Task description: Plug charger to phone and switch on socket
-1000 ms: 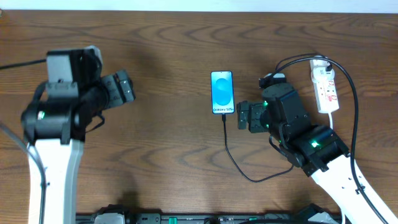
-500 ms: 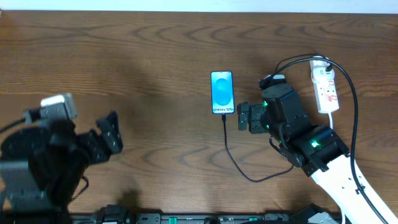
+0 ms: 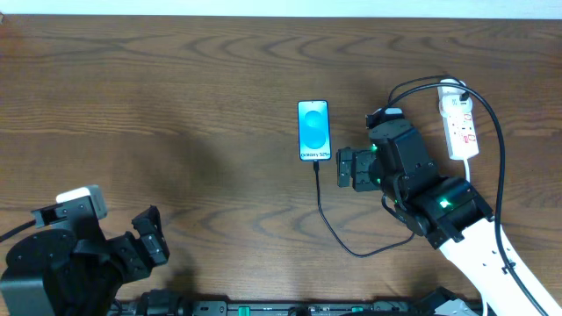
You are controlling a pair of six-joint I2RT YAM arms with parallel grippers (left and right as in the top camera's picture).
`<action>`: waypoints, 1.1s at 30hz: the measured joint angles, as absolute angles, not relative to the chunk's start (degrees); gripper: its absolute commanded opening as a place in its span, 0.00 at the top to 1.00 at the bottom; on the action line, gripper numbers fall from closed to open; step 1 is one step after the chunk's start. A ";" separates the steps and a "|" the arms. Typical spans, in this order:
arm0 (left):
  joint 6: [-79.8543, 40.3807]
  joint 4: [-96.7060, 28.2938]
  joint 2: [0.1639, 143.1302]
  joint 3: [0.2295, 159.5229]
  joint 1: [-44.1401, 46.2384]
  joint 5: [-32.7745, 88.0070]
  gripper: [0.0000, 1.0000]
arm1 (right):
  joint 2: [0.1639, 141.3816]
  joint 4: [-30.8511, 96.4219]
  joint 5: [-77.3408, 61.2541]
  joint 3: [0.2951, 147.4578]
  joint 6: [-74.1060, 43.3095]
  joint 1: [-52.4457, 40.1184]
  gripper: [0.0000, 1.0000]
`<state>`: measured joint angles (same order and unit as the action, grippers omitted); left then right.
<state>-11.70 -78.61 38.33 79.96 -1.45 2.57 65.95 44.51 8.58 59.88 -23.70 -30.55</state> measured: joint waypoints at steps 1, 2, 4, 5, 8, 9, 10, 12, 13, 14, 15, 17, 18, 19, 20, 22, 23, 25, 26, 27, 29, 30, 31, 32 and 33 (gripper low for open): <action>-11.70 -78.61 38.15 79.96 -1.45 2.57 0.05 | 65.95 44.56 8.58 59.88 -23.70 -30.55 0.01; -11.70 -78.65 37.85 79.96 -1.45 2.59 0.05 | 65.95 44.53 8.56 59.88 -23.70 -30.55 0.01; -11.57 -78.96 36.38 79.96 -1.45 2.57 0.05 | 65.95 44.49 8.58 59.88 -23.70 -30.55 0.01; -11.53 -79.15 35.66 79.96 -1.45 2.57 0.05 | 65.95 44.38 8.58 59.88 -23.70 -30.55 0.01; -11.49 -79.92 32.36 79.96 -1.45 2.17 0.05 | 65.95 43.24 8.58 59.88 -23.70 -30.55 0.01; -11.46 -80.25 30.92 79.94 -1.45 1.93 0.05 | 65.95 42.78 8.56 59.88 -23.70 -30.55 0.01; -11.46 -80.49 29.87 79.94 -1.45 1.72 0.05 | 65.95 42.09 8.56 59.88 -23.73 -30.55 0.01; -11.29 -80.77 27.27 79.53 -1.45 1.32 0.05 | 65.95 41.25 8.69 59.88 -23.70 -30.55 0.02; -11.25 -81.10 25.65 78.98 -1.45 1.28 0.05 | 65.95 40.86 8.84 59.90 -23.70 -30.55 0.06; -11.18 -81.52 23.99 78.30 -1.45 1.23 0.05 | 65.95 40.64 9.06 59.92 -23.75 -30.55 0.09; -11.14 -81.82 22.83 77.84 -1.45 1.19 0.05 | 65.95 40.58 9.34 59.92 -23.97 -30.55 0.10; -11.09 -82.00 19.64 76.14 -1.45 1.13 0.05 | 65.95 40.45 10.13 59.92 -23.88 -30.50 0.14; -11.09 -81.97 18.63 75.55 -1.45 1.10 0.05 | 65.95 40.49 10.33 59.92 -23.92 -30.44 0.19; -11.09 -81.95 17.15 74.67 -1.45 1.10 0.05 | 65.95 40.53 10.44 59.92 -24.03 -30.37 0.21; -11.09 -81.91 16.43 74.26 -1.45 1.10 0.05 | 65.95 40.66 10.52 59.92 -24.34 -30.20 0.25; -11.09 -81.82 14.92 73.56 -1.45 1.13 0.05 | 65.95 41.36 10.66 59.92 -25.30 -29.50 0.29; -11.09 -81.78 14.50 73.43 -1.45 1.10 0.05 | 65.95 41.85 10.74 59.92 -25.50 -28.97 0.34; -11.09 -81.65 14.00 73.19 -1.45 1.10 0.05 | 65.95 42.78 10.96 59.92 -26.39 -27.46 0.42; -11.09 -81.67 13.93 73.14 -1.45 1.10 0.05 | 65.95 43.13 11.00 59.92 -26.83 -26.61 0.48; -11.09 -81.60 13.91 73.10 -1.45 1.10 0.05 | 65.95 43.42 11.05 59.92 -27.29 -25.80 0.53; -11.09 -81.62 13.89 72.99 -1.45 1.10 0.05 | 65.98 44.03 11.20 59.92 -27.83 -22.79 0.73; -11.09 -81.62 13.89 72.97 -1.45 1.13 0.05 | 65.98 44.49 11.11 59.94 -28.16 -21.32 0.77; -11.09 -81.65 13.89 72.97 -1.45 1.10 0.05 | 65.98 45.23 11.14 59.94 -28.58 -19.64 0.86; -11.09 -81.60 13.87 72.95 -1.45 1.10 0.05 | 65.98 45.84 11.20 59.94 -28.71 -17.85 0.93; -11.09 -81.62 13.87 72.93 -1.45 1.13 0.05 | 65.98 46.50 11.16 59.94 -29.34 -15.92 0.96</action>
<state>-11.09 -81.62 13.87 72.93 -1.45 1.13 65.98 46.50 11.16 59.94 -29.34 -15.92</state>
